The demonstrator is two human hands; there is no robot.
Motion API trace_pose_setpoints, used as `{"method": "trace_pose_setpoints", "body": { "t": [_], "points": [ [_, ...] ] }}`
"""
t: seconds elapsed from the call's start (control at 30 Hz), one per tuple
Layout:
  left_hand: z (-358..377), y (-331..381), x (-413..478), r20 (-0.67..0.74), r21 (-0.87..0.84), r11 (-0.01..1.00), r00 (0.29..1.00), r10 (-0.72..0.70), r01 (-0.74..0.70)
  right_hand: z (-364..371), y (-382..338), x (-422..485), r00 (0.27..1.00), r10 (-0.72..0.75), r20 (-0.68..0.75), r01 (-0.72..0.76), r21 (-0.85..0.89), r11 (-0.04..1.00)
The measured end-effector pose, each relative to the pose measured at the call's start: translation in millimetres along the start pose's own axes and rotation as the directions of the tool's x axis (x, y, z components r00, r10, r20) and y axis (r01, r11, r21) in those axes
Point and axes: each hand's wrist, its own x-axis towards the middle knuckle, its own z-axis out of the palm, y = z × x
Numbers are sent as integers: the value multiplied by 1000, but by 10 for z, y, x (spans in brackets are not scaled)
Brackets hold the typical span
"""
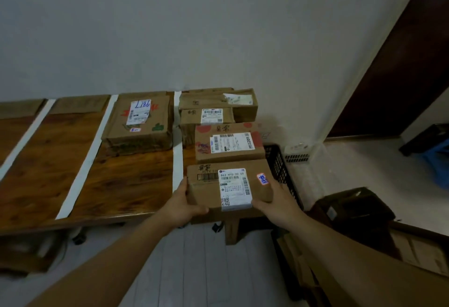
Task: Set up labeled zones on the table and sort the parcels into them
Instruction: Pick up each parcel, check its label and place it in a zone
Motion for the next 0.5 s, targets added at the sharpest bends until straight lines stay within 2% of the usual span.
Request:
{"method": "trace_pose_setpoints", "body": {
  "t": [0.1, 0.27, 0.5],
  "points": [
    [52, -9, 87, -35, 66, 998, 999, 18, -16, 101, 88, 129, 1000, -12, 16, 13, -36, 999],
    [43, -42, 275, -83, 70, 997, 996, 22, -16, 146, 93, 323, 999, -53, 11, 54, -76, 996],
    [-87, -30, 416, -86, 163, 987, 996, -3, 17, 133, 54, 413, 998, -46, 36, 50, -96, 994]
  ]
}}
